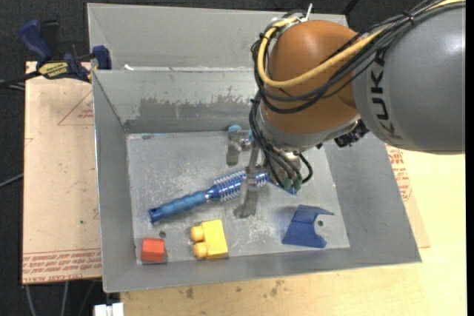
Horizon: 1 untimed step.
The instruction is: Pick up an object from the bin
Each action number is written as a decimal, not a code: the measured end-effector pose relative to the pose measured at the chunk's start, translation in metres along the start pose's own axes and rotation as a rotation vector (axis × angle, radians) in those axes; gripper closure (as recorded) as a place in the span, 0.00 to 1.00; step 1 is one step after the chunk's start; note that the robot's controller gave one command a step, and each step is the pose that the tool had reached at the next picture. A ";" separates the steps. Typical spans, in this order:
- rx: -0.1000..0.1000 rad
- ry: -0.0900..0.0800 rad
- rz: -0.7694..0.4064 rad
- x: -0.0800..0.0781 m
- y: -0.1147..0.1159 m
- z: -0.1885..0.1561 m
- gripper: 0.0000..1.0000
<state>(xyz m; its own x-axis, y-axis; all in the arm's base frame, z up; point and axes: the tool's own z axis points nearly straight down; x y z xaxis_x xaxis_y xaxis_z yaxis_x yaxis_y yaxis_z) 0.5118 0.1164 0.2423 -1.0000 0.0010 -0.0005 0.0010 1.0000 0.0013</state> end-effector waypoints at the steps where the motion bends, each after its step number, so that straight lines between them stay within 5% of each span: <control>1: 0.001 0.004 -0.223 -0.066 -0.062 0.176 0.00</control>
Offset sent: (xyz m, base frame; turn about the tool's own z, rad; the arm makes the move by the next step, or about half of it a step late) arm 0.0665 -0.0604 -0.1723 -0.2269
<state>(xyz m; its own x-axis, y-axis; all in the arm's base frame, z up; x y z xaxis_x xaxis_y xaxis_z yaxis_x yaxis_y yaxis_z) 0.5777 0.0549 0.0664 -0.9754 -0.2205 0.0035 -0.2205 0.9754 0.0008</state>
